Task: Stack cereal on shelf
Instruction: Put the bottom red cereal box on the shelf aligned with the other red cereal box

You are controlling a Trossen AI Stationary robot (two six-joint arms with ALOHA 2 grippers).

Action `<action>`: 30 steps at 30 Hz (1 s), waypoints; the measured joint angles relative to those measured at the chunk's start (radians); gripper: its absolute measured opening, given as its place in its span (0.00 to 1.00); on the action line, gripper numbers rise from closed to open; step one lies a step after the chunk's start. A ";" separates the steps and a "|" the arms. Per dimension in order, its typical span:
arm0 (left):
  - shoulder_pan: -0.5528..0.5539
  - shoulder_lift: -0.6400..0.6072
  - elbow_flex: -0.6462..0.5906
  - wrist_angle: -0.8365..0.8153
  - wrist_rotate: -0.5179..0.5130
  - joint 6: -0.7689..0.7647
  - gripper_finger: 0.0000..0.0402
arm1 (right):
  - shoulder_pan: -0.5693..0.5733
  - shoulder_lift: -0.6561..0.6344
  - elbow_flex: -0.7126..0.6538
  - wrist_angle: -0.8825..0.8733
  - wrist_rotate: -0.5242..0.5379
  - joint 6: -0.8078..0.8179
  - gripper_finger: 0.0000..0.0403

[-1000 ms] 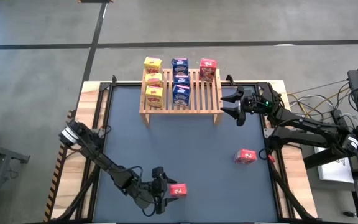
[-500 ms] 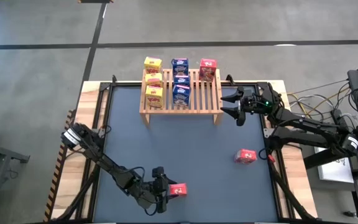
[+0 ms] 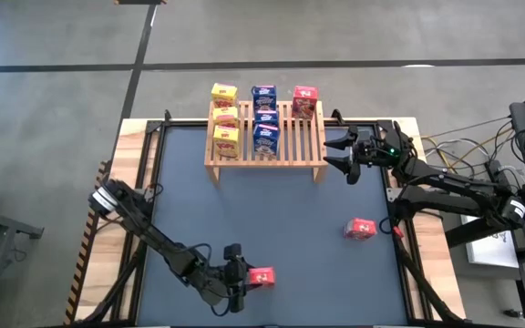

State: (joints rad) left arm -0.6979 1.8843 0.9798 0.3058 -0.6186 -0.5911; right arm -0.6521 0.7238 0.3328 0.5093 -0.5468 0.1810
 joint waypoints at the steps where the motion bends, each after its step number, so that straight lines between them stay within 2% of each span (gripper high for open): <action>1: 0.000 -0.005 0.001 0.000 0.000 0.004 0.43 | 0.000 0.000 0.000 0.002 0.000 0.003 0.65; 11: 0.002 -0.053 0.002 -0.010 -0.022 0.057 0.42 | 0.000 0.000 0.000 0.005 -0.001 0.003 0.65; 20: 0.012 -0.169 0.000 -0.200 -0.112 0.065 0.42 | 0.003 -0.002 0.000 0.084 -0.042 0.044 0.65; 26: 0.042 -0.241 -0.001 -0.256 -0.135 0.071 0.42 | 0.059 -0.002 0.000 0.194 -0.044 0.020 0.64; 30: 0.063 -0.280 -0.001 -0.257 -0.135 0.127 0.42 | 0.109 -0.002 0.000 0.229 -0.028 -0.001 0.63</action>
State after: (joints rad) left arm -0.6349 1.6046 0.9791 0.0489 -0.7531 -0.4638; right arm -0.5431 0.7216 0.3328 0.7387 -0.5751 0.1805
